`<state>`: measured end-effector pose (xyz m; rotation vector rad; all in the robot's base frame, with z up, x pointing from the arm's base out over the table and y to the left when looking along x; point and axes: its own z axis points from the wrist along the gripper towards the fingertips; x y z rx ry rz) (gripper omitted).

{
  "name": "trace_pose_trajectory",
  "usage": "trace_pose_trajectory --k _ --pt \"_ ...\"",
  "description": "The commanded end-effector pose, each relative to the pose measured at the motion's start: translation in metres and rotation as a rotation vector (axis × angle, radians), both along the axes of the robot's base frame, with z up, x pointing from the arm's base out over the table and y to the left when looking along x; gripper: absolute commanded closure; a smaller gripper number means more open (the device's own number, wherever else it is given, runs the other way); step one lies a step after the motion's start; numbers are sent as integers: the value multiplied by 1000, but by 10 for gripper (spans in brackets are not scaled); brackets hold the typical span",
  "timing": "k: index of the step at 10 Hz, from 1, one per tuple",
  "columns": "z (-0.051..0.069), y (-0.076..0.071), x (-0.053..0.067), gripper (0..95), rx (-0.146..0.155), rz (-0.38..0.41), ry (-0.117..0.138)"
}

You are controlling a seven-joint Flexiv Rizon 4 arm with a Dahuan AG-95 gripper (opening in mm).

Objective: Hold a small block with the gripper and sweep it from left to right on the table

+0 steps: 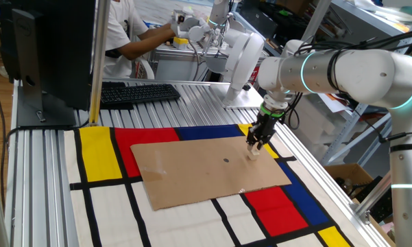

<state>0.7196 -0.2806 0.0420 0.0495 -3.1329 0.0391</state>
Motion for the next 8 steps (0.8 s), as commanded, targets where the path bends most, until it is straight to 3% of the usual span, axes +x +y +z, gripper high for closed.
trace_pose_trajectory --k 1,8 --pt "-2 0 0 570 2 -1 -1" --pt "-9 -3 -4 570 3 -6 3"
